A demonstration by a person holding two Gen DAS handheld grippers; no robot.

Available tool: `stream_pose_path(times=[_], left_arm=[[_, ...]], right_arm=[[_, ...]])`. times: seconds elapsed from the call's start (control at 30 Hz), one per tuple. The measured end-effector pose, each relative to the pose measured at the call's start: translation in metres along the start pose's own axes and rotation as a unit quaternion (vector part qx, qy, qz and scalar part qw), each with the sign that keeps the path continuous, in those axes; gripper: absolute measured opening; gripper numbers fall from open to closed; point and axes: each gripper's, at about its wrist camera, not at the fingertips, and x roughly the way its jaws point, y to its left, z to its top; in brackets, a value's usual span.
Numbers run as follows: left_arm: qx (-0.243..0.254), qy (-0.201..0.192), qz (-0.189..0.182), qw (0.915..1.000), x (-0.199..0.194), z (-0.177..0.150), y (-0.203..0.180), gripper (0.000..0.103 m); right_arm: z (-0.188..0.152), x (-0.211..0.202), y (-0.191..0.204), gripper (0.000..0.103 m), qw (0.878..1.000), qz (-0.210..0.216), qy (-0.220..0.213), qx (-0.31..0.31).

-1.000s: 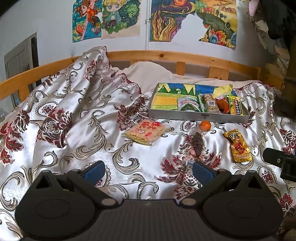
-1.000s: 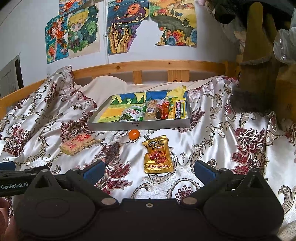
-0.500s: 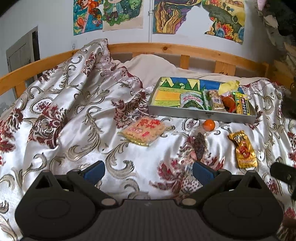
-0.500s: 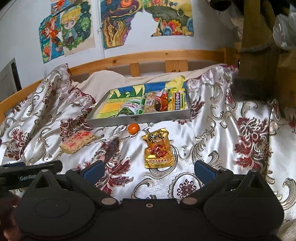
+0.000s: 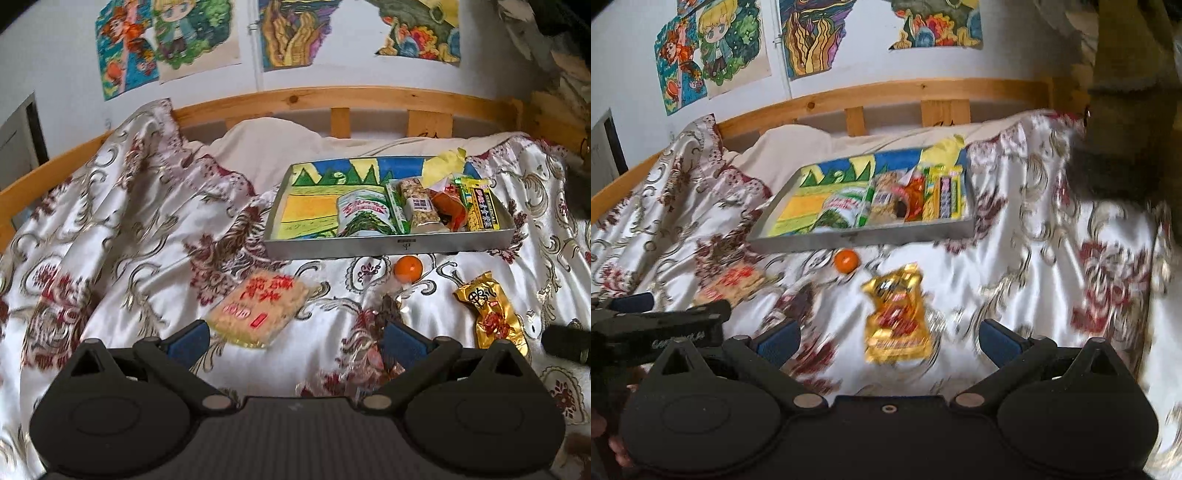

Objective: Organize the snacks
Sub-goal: 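Move both tools back toward the gold bag and rice cracker pack, then grasp the dark jerky stick with the left tool while the right tool grasps the gold bag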

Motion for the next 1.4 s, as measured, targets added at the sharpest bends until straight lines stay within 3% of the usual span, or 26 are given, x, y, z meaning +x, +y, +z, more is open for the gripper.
stream_pose_path(times=[0.27,0.5,0.6,1.1,1.4], left_arm=[[0.037,0.011,0.002,0.9993,0.025,0.005,-0.007,0.102],[0.065,0.032,-0.003,0.9973,0.046,-0.001,-0.012,0.102],[0.078,0.031,0.007,0.9965,0.053,-0.002,-0.015,0.102],[0.047,0.049,-0.016,0.9976,0.079,-0.016,-0.011,0.102],[0.050,0.027,-0.071,0.9958,0.072,-0.014,-0.011,0.102]], right_arm=[[0.021,0.033,-0.014,0.102,0.999,-0.023,-0.014,-0.043],[0.018,0.065,-0.020,0.102,0.995,-0.025,-0.007,-0.094],[0.019,0.072,-0.023,0.102,0.996,-0.015,-0.007,-0.084],[0.002,0.103,-0.006,0.102,0.991,0.009,0.071,-0.111],[-0.005,0.107,0.006,0.102,0.985,0.029,0.082,-0.150]])
